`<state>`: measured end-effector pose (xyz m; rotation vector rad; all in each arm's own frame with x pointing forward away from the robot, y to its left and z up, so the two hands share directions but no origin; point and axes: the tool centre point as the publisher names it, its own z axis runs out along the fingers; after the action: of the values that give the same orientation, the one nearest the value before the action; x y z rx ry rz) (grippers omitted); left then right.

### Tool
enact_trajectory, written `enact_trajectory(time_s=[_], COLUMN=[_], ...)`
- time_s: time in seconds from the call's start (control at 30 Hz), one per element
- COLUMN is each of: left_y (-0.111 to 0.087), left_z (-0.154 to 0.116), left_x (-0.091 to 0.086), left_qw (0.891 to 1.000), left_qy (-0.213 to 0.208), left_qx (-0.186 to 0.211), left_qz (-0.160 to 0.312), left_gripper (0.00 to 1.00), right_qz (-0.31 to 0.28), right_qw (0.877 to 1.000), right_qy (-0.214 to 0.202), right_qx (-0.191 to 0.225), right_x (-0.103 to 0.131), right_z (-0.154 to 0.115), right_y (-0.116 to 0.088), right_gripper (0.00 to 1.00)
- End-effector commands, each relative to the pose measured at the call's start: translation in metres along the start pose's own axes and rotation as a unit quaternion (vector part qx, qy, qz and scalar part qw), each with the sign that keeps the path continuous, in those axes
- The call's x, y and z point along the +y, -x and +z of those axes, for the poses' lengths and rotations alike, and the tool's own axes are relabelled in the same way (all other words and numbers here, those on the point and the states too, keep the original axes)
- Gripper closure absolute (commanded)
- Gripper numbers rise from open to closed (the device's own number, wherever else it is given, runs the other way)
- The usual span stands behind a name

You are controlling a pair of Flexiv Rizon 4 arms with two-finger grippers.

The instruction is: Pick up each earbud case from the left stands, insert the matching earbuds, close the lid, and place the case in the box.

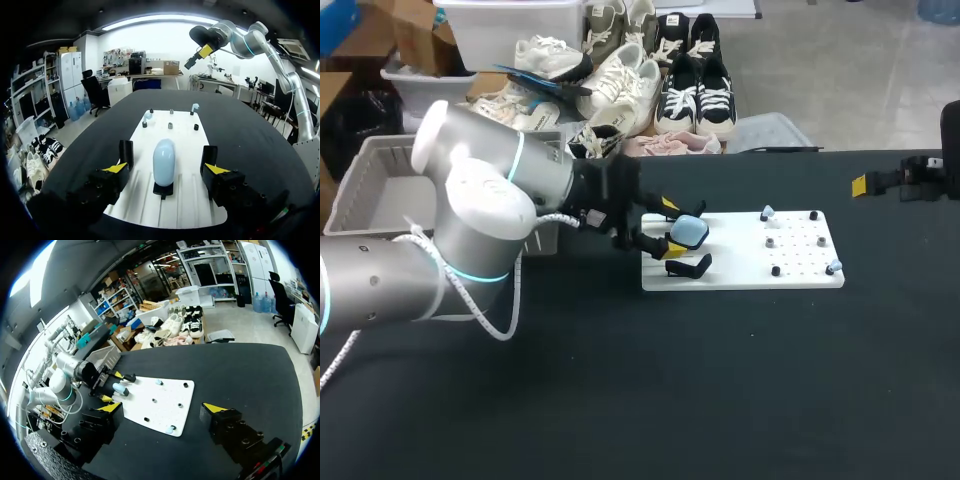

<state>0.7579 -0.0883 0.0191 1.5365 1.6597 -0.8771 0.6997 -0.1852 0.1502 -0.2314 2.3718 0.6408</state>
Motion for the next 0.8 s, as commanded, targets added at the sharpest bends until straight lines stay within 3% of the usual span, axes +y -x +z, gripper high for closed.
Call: enact_trajectory(time_s=[0.03,0.37,0.8], left_y=[-0.0017,-0.0023,0.0007], left_z=[0.0023,0.0038,0.0072], left_x=[0.0038,0.0065,0.0073], left_qw=[1.000,1.000,1.000], left_qy=[-0.002,-0.004,-0.009], left_qx=[-0.005,-0.010,-0.012], left_qz=[0.002,0.002,0.005], left_gripper=[0.00,0.03,0.18], right_qz=[0.000,0.000,0.000], right_qw=[1.000,1.000,1.000], right_qy=[0.001,0.001,0.001], right_qx=[0.001,0.001,0.001], right_x=[-0.0007,-0.0007,-0.0007], right_z=[0.0001,0.0001,0.0001], right_y=[0.0002,0.0002,0.0002], right_gripper=[0.00,0.00,0.00])
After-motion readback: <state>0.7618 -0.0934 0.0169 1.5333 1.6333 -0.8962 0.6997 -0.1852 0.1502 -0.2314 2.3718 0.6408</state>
